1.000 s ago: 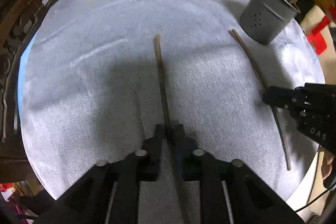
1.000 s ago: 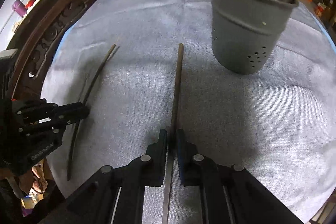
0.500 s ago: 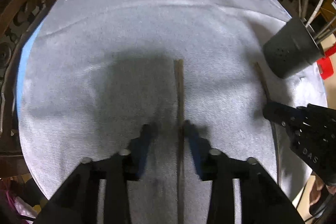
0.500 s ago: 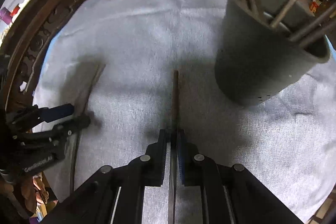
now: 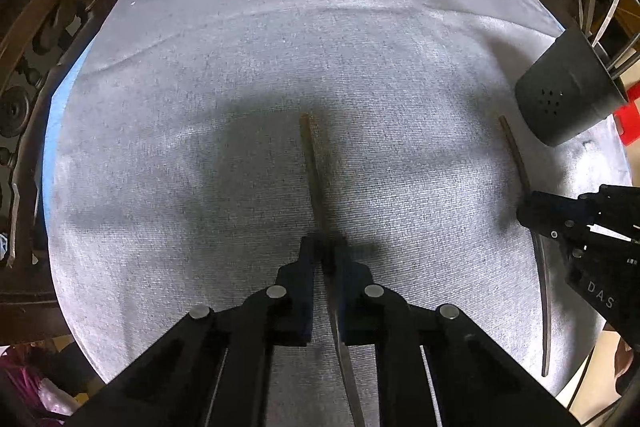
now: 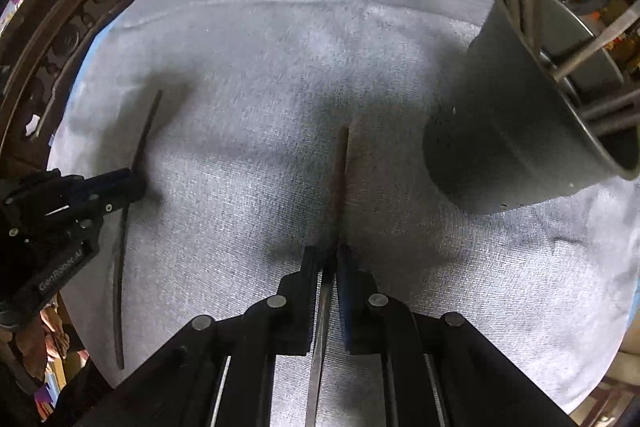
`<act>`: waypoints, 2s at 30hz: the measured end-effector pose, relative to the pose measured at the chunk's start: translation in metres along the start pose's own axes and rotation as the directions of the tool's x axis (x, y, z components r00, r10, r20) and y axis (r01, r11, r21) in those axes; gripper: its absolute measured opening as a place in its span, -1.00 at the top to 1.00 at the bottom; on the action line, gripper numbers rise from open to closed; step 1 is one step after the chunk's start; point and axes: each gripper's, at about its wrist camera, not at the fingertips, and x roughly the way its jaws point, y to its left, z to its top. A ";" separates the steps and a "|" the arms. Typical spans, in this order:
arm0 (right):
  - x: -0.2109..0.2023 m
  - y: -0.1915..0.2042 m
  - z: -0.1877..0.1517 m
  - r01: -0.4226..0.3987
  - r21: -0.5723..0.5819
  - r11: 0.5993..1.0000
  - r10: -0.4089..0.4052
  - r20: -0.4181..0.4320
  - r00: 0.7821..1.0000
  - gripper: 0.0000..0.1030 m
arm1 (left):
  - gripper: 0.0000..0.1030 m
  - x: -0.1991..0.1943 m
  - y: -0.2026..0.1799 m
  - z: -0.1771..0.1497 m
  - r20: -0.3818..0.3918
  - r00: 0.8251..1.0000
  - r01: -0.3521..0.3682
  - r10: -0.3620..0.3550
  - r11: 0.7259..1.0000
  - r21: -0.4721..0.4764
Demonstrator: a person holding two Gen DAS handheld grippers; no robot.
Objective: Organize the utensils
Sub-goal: 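Lift both held chopsticks up off the cloth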
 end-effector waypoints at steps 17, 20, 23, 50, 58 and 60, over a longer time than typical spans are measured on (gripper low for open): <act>0.000 -0.004 -0.006 0.011 -0.009 1.000 -0.011 0.007 1.000 0.75 | 0.85 -0.009 -0.004 -0.009 -0.008 1.000 0.020 -0.020 1.000 -0.017; -0.001 -0.003 -0.006 0.014 -0.016 1.000 -0.014 0.009 1.000 0.75 | 0.85 -0.009 -0.002 -0.007 -0.023 0.999 0.028 -0.029 0.999 -0.037; 0.000 -0.003 -0.006 0.008 -0.024 1.000 -0.008 0.009 1.000 0.75 | 0.85 -0.008 -0.002 -0.006 -0.033 0.999 0.025 -0.027 0.998 -0.053; -0.002 -0.009 -0.014 -0.051 -0.014 0.999 0.051 -0.047 0.998 0.83 | 0.90 -0.021 0.030 -0.015 -0.048 0.991 0.118 -0.123 0.990 -0.079; 0.001 -0.003 0.003 -0.008 -0.073 0.997 -0.002 -0.145 0.989 0.83 | 0.89 -0.015 0.033 0.003 -0.164 0.976 0.138 -0.146 0.989 -0.059; 0.002 -0.001 0.007 -0.002 -0.088 0.996 -0.012 -0.155 0.988 0.83 | 0.89 -0.010 0.035 0.010 -0.180 0.973 0.137 -0.144 0.989 -0.049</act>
